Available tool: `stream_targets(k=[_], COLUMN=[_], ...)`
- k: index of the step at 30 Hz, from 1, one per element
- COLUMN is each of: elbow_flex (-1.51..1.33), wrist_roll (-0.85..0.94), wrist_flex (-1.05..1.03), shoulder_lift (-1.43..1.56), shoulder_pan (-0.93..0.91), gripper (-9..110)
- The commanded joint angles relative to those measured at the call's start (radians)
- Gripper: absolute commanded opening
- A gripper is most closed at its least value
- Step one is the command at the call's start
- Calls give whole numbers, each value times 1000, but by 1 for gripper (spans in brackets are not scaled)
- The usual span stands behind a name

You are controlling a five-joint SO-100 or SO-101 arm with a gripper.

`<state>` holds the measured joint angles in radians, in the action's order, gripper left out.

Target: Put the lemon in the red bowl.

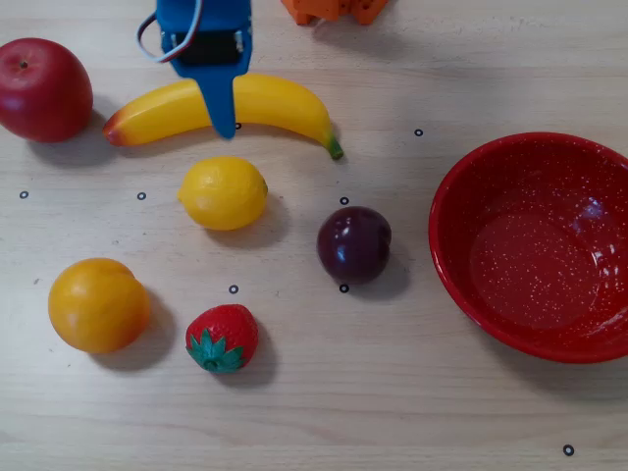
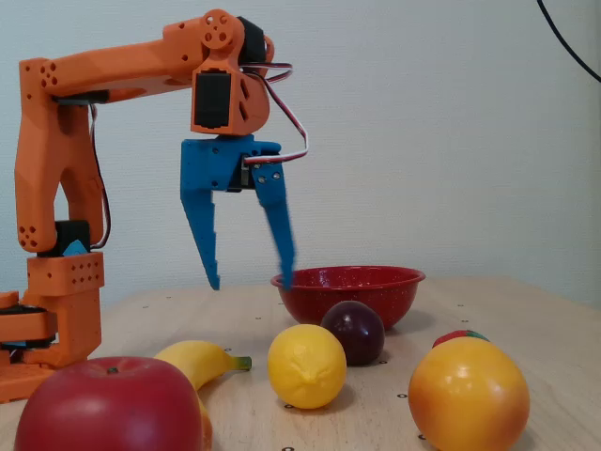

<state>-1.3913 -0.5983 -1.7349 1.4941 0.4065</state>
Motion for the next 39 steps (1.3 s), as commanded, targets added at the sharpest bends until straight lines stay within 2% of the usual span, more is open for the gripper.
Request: stream_targets(k=[1,7,11,28,39], elbow_flex=[98,117,110,135,233], wrist_roll=[-41,-58,-58,-129,-101], wrist_flex=[-28,-43,-43,0,34], shoulder_lift=[21,-28,-57,-210,-354], shoulder_pan=[40,66,63,29,8], gripper=[34,56,63,71,73])
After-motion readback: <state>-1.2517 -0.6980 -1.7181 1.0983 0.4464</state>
